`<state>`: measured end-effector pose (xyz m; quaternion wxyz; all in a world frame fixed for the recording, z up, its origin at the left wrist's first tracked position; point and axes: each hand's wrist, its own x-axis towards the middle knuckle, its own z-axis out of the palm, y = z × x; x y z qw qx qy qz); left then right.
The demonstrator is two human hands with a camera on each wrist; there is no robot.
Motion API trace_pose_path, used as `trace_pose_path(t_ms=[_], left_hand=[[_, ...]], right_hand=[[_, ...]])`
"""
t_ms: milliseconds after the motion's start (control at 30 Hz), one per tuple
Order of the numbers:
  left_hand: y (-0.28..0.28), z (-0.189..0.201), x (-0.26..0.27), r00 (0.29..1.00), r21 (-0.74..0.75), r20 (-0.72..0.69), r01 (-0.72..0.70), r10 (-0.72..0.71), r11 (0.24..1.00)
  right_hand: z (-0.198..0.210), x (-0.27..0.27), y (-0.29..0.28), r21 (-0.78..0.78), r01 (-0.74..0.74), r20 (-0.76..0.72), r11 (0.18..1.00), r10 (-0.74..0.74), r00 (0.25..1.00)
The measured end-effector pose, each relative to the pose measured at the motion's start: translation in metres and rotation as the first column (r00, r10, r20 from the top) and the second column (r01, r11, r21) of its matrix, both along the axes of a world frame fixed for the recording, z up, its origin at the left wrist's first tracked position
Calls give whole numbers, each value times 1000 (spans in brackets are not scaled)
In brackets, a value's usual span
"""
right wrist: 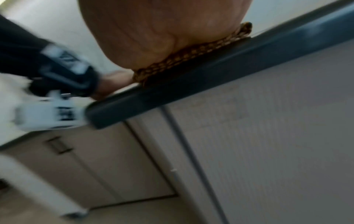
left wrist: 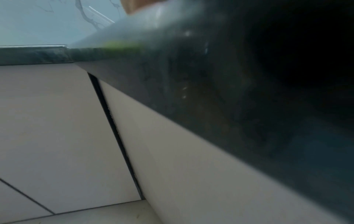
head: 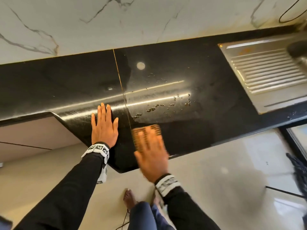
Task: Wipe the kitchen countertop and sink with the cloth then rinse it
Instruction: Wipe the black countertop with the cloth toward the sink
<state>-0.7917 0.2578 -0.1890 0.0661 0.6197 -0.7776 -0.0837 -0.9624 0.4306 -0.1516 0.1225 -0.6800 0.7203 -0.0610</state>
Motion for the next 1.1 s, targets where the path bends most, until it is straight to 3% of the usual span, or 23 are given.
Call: trace_pose_path(t_ms=[67, 100, 167, 233, 300, 333, 400, 433, 500, 533, 600, 700, 767, 800, 867, 933, 1000, 1100], left_hand=[[2, -1, 0, 1000, 1, -18, -9, 9, 1000], [3, -1, 1, 1000, -5, -15, -18, 18, 1000], [-3, 0, -2, 999, -15, -11, -31, 31, 999], [-3, 0, -7, 999, -5, -4, -37, 37, 999], [3, -3, -7, 999, -3, 9, -42, 42, 999], [7, -4, -5, 999, -4, 22, -44, 44, 999], [5, -5, -2, 997, -23, 62, -45, 46, 999], [2, -4, -1, 995, -25, 79, -54, 56, 998], [-2, -3, -2, 986, -42, 82, -143, 146, 989], [-3, -2, -2, 975, -49, 58, -214, 216, 976], [-4, -2, 0, 958, -54, 12, -285, 286, 957], [0, -2, -3, 971, -30, 16, -239, 240, 970], [1, -2, -8, 970, -23, 21, -241, 242, 970], [1, -1, -6, 969, -10, 21, -245, 245, 970], [-3, 1, -4, 971, -8, 31, -237, 237, 972], [-3, 3, -4, 972, 7, 38, -233, 233, 972], [0, 2, -4, 972, 9, 29, -232, 232, 973], [-6, 1, 4, 972, -21, 1, -233, 233, 972]], right_hand=[[4, -1, -7, 29, -286, 4, 958, 286, 958], [4, -29, -15, -12, -336, -23, 942, 335, 942], [-4, -101, -26, -40, -161, -81, 986, 158, 984], [-4, -170, -25, -35, 188, -137, 982, -191, 972], [-1, -182, -17, 7, 370, -137, 929, -365, 921], [0, -162, -17, 7, 385, -124, 923, -381, 916], [2, -91, -23, -6, 242, -55, 970, -242, 969], [1, -49, -29, -9, 82, -3, 997, -82, 997], [-1, 17, -47, 5, -215, 46, 977, 214, 976], [0, 27, -60, 15, -298, 35, 954, 297, 954], [-4, 0, -83, -51, -331, -24, 942, 330, 944], [-5, -121, -87, -55, 9, -177, 998, -18, 984], [0, -199, -77, -33, 294, -199, 955, -294, 935], [4, -211, -74, 3, 400, -160, 917, -394, 905], [9, -177, -76, 28, 493, -106, 869, -488, 866], [10, -98, -76, 20, 387, -104, 922, -383, 918], [7, -23, -80, 33, 133, -19, 991, -132, 991], [3, 10, -108, 35, -153, 31, 988, 152, 988]])
